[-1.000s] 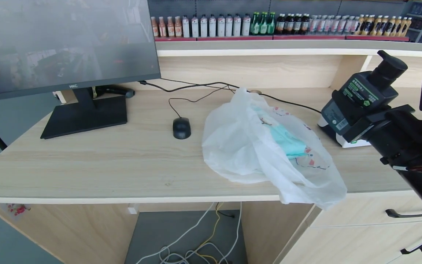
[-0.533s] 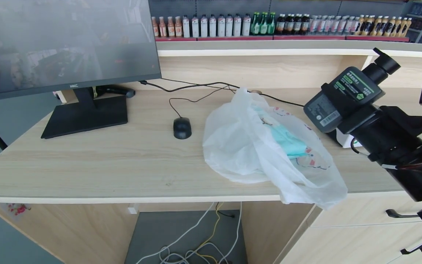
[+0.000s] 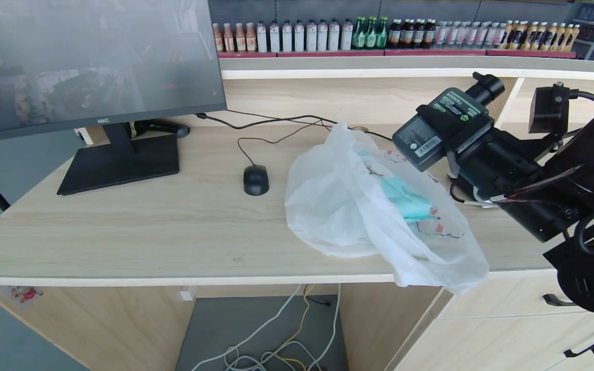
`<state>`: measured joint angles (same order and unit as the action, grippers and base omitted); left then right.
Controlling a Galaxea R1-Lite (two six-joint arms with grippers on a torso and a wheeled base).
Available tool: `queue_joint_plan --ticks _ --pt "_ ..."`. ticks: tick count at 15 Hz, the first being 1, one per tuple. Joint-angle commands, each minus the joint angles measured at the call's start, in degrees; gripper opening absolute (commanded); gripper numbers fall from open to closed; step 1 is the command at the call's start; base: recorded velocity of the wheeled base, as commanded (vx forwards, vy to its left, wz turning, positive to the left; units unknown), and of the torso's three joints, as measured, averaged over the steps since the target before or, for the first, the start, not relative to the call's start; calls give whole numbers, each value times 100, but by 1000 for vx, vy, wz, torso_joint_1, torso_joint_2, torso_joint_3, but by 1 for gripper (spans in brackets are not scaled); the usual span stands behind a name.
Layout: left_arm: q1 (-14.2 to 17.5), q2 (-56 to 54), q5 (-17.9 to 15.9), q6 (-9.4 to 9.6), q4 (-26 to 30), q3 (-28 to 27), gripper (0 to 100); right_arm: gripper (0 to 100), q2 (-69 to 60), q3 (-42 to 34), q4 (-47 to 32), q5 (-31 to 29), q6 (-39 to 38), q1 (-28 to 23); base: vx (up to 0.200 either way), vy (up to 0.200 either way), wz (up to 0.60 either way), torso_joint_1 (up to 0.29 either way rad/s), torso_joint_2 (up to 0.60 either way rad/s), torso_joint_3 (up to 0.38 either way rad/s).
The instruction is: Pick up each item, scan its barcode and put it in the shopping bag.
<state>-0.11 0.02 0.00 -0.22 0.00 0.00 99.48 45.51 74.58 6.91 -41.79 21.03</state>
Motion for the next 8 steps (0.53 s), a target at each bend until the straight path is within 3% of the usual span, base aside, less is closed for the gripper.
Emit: queue_joint_plan --ticks 1,8 --pt "11 -2 0 -4 0 0 100 0 151 195 -181 126 -136 -20 0 0 0 0 0 0" --pt "2 -2 0 -4 0 0 100 0 635 503 -480 223 -295 86 0 0 0 0 0 0"
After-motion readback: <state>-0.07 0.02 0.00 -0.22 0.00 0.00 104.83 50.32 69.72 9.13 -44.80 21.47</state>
